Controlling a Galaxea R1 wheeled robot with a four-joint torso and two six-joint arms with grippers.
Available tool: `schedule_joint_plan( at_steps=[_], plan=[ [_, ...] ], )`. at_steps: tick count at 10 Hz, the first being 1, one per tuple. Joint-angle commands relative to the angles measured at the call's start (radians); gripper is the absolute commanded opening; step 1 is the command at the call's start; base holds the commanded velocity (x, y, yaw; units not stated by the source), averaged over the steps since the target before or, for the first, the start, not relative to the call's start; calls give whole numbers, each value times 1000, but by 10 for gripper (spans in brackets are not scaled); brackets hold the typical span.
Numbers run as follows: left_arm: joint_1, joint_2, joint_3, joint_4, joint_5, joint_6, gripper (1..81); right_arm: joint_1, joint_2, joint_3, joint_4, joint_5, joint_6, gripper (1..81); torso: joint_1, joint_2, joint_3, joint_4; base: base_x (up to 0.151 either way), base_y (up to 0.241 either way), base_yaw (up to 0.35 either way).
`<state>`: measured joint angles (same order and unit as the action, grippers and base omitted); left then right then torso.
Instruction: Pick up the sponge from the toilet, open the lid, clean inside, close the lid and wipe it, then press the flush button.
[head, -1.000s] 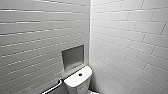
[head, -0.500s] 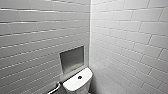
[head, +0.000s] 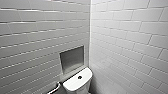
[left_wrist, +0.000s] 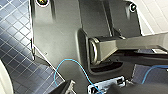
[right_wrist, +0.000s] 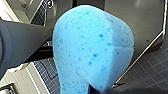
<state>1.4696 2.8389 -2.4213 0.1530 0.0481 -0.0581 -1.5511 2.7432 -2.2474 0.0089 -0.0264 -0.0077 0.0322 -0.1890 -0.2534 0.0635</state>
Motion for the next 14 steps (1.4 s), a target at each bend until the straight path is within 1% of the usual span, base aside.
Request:
schedule_joint_plan(
  at_steps=[1, 4, 6, 7, 9, 11, 12, 14],
  plan=[
    [-59, -100, 129, -10, 47, -3, 811, 35, -88, 144, 19, -41, -2, 10, 0, 0, 0, 0, 0, 0, 0],
    [-105, -258, 341, -10, 33, -6, 811, 57, -208, 301, 20, -38, 0, 10, 0, 0, 0, 0, 0, 0, 0],
    [-152, -355, 462, -10, 33, -8, 811, 68, -251, 350, 32, -32, 5, 10, 0, 0, 0, 0, 0, 0, 0],
    [-188, -412, 539, -12, 35, -11, 811, 68, -261, 355, 37, -20, 3, 10, 0, 0, -32, 0, 0, 0, 0],
    [-264, -527, 706, -15, 42, -14, 811, 68, -273, 369, 37, -14, 5, 10, 0, 0, -51, 0, 0, 0, 0],
    [-370, -629, 844, -44, 53, -35, 811, 67, -293, 394, 39, 14, 5, 10, 0, 0, -85, 0, 0, 0, 0],
    [-424, -664, 893, -61, 73, -35, 811, 68, -307, 415, 39, 17, 5, 10, 0, 0, -104, 0, 0, 0, 0],
    [-545, -715, 971, -102, 145, -35, 811, 68, -323, 436, 43, 32, 5, 10, 0, 0, -140, 0, 0, 0, 0]
  ],
)
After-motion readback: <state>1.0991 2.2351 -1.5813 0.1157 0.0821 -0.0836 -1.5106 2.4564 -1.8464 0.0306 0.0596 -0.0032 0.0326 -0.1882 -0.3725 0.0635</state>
